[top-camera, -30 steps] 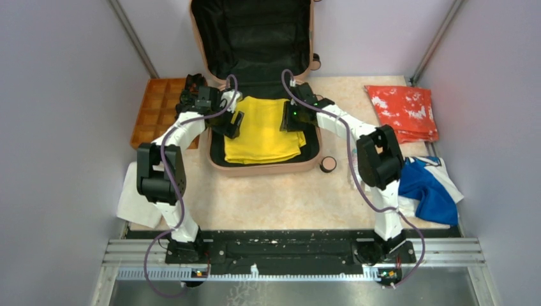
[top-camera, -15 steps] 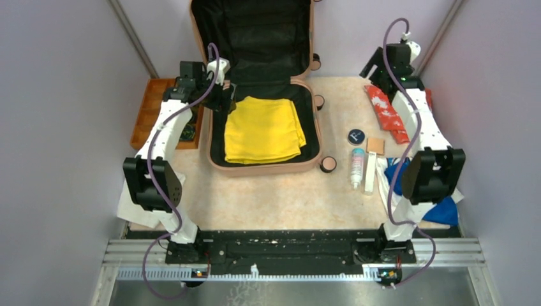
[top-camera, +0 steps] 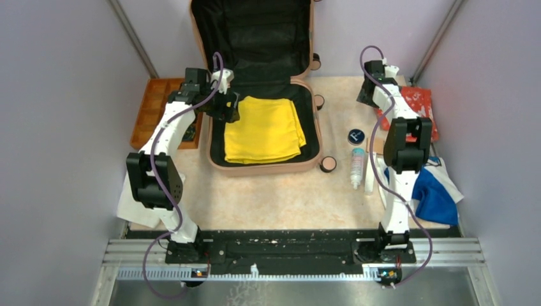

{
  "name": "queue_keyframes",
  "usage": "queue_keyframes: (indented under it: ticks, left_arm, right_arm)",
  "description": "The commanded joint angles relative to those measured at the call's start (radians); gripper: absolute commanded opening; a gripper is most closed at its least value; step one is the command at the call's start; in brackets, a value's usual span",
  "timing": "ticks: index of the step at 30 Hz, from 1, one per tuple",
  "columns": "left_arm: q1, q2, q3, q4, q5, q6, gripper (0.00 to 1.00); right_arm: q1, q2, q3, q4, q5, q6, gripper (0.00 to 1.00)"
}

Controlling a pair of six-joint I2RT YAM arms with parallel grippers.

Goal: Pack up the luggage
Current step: Move the clothes to the center of the board.

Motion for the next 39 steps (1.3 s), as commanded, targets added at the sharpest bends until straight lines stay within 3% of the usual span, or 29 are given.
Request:
queue_keyframes:
  ticks: [1,9,17,19,23,26,39]
  left_arm:
    - [-0.005,-0.033,-0.022,0.028,0.023,-0.003,0.99]
    - [-0.005,-0.04,-0.021,0.028,0.024,0.003,0.98]
    - [-0.005,-0.045,-0.011,0.027,0.015,0.001,0.98]
    - [-0.005,-0.043,-0.01,0.029,0.01,0.0,0.98]
    - [-0.005,-0.037,-0.006,0.029,0.005,-0.004,0.98]
    - [-0.005,-0.027,0.009,0.025,0.008,-0.007,0.98]
    - [-0.005,-0.025,0.027,0.015,0.001,-0.011,0.99]
  right_arm:
    - [-0.045,0.038,0.09,-0.012,0.05,0.002,0.89]
    - [-0.106,0.155,0.145,-0.05,0.07,0.0,0.87]
    - [-0.16,0.227,0.167,-0.063,-0.104,0.057,0.81]
    - [-0.182,0.236,0.149,-0.054,-0.18,0.083,0.72]
    - [-0.195,0.238,0.094,-0.008,-0.322,0.099,0.38]
    - [-0.17,0.233,0.069,0.015,-0.395,0.097,0.22]
    - [-0.058,0.191,-0.1,0.14,-0.644,0.232,0.25]
